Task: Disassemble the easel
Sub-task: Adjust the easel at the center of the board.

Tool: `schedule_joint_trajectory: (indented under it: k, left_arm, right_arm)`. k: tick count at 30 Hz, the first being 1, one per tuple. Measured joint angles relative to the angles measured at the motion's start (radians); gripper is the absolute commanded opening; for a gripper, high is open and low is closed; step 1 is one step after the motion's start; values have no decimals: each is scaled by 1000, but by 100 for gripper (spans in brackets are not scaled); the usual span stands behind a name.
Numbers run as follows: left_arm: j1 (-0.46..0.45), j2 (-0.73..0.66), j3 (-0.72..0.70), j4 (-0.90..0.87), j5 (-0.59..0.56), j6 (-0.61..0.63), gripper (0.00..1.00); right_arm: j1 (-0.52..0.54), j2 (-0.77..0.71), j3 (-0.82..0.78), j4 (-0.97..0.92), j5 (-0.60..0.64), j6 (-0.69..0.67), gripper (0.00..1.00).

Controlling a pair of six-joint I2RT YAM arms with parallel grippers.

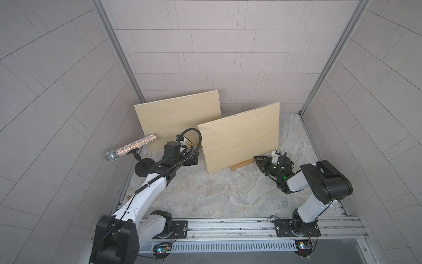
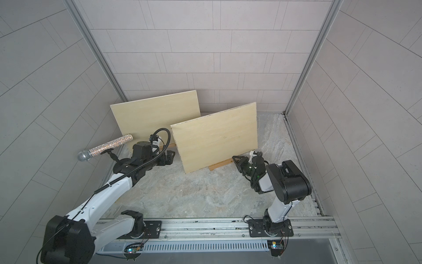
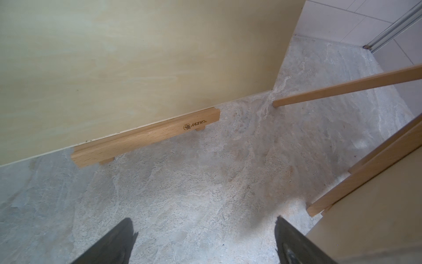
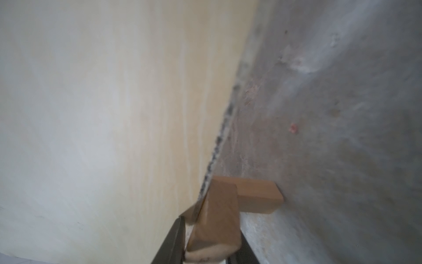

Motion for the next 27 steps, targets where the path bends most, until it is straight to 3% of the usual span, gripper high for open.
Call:
schedule_joint_trajectory:
  k: [8,14,27]
  left_arm:
    - [0,-118,-8,-89,-6,-40,100]
    - [0,-192,-8,-150,19,-51,100]
    - [0,-323,-7,-230,189,-34,95]
  right_arm:
    - [-9,-151,66,-303,-38,-131,60]
    - [-26,-216,72,-460,-71,-201,63]
    - [-28,-419,109,-792,-135,-403,67]
